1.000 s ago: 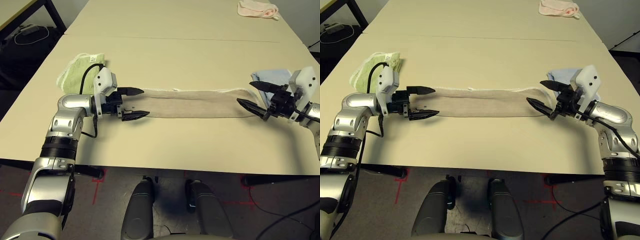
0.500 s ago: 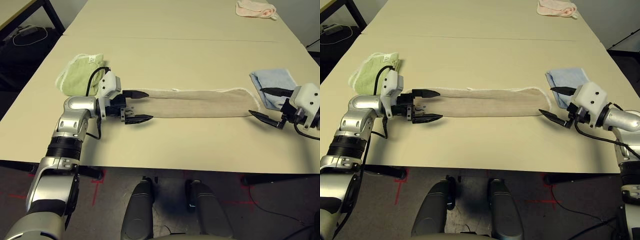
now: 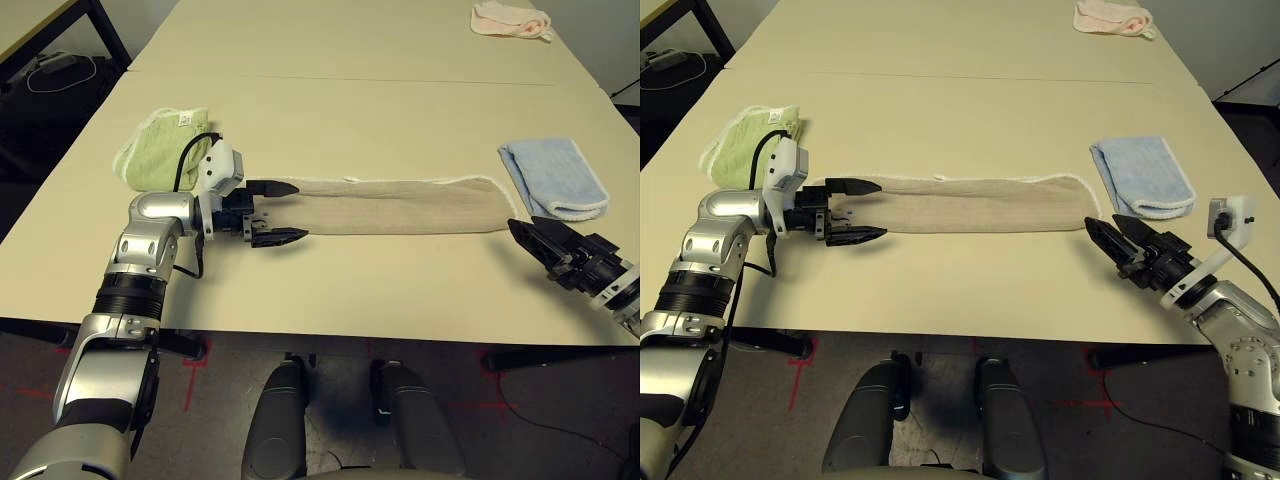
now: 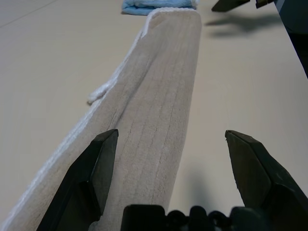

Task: Fold the towel and set it aside.

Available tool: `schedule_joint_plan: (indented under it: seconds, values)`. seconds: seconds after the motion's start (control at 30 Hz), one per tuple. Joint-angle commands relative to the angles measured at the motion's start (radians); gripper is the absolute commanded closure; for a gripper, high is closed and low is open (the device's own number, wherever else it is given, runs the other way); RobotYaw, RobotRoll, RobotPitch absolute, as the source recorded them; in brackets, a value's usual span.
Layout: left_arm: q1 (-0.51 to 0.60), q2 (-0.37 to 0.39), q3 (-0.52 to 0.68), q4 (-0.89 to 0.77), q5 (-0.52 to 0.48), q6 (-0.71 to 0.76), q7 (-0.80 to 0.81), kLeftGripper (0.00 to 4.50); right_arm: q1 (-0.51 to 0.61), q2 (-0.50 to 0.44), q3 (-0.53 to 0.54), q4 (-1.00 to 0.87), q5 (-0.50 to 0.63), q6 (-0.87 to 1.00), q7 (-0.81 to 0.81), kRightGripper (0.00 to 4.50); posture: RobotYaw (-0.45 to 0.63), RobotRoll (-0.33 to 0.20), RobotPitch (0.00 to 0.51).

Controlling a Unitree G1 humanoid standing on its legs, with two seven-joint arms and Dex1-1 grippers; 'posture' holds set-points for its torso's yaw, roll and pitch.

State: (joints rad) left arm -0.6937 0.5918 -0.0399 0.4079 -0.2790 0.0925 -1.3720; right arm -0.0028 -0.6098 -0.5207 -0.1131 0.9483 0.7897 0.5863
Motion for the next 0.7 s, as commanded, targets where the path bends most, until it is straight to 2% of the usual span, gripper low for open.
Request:
schedule_joint_plan:
  seconds: [0.03,0.47,0.7]
  values:
    - [0.024,-0.008,-0.011,-0.043,-0.016,0.029,0.005,0.00,0.005,0.030,-0.017,-0.006,0.049,0.077,-0.075,0.03,-0.04,0.000,0.201]
    - [0.068,0.009,0.000,-0.113,-0.029,0.071,0.029,0.00,-0.102,0.193,-0.054,0.035,0.172,0.134,-0.316,0.03,-0.02,0.000,0.201]
    - [0.070,0.012,0.001,-0.122,-0.029,0.080,0.036,0.00,-0.121,0.221,-0.091,0.067,0.249,0.159,-0.451,0.03,-0.01,0.000,0.200]
